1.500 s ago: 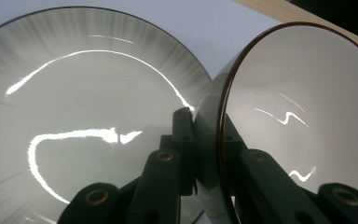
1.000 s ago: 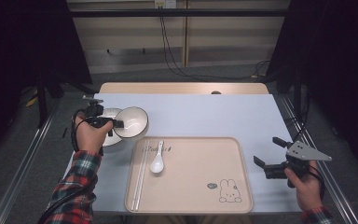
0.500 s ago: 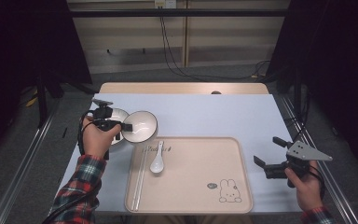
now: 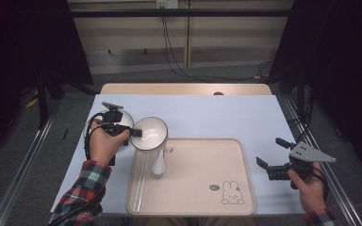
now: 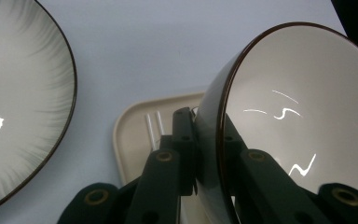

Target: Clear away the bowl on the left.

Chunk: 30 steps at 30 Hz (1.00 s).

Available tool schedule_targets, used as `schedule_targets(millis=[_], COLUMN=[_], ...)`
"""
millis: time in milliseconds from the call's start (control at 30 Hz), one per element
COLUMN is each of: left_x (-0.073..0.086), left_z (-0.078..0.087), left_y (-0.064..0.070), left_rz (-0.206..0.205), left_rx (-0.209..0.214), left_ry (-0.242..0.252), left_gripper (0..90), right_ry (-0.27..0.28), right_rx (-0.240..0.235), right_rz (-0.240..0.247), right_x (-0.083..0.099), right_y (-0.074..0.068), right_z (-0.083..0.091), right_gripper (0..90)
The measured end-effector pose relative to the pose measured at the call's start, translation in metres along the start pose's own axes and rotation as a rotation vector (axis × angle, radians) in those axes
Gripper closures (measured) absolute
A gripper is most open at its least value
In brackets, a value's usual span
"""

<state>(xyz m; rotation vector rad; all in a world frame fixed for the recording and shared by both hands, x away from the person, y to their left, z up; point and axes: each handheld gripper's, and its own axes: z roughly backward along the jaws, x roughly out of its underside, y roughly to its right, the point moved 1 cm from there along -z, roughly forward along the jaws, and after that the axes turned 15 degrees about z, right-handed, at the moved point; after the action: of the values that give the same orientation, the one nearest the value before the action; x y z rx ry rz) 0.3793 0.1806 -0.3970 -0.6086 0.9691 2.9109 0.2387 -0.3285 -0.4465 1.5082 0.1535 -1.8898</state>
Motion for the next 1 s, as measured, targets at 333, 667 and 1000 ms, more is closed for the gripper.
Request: schedule_targets(millis=[333, 667, 1000], left_x=[0.010, 0.014, 0.021], left_z=[-0.005, -0.015, -0.020], left_y=[0.007, 0.020, 0.031], left_rz=[-0.035, -0.067, -0.115], left_rx=[0.003, 0.018, 0.031], left_ry=[-0.037, -0.070, -0.098], left_gripper=[82.9, 82.8, 82.8], right_ry=[-0.001, -0.002, -0.010], right_rx=[0.000, 0.007, -0.004], right_rz=[-0.006, -0.004, -0.010], right_x=[0.000, 0.001, 0.002], right_y=[0.000, 0.000, -0.001], right_z=[0.000, 0.003, 0.006], right_gripper=[0.0, 0.0, 0.0])
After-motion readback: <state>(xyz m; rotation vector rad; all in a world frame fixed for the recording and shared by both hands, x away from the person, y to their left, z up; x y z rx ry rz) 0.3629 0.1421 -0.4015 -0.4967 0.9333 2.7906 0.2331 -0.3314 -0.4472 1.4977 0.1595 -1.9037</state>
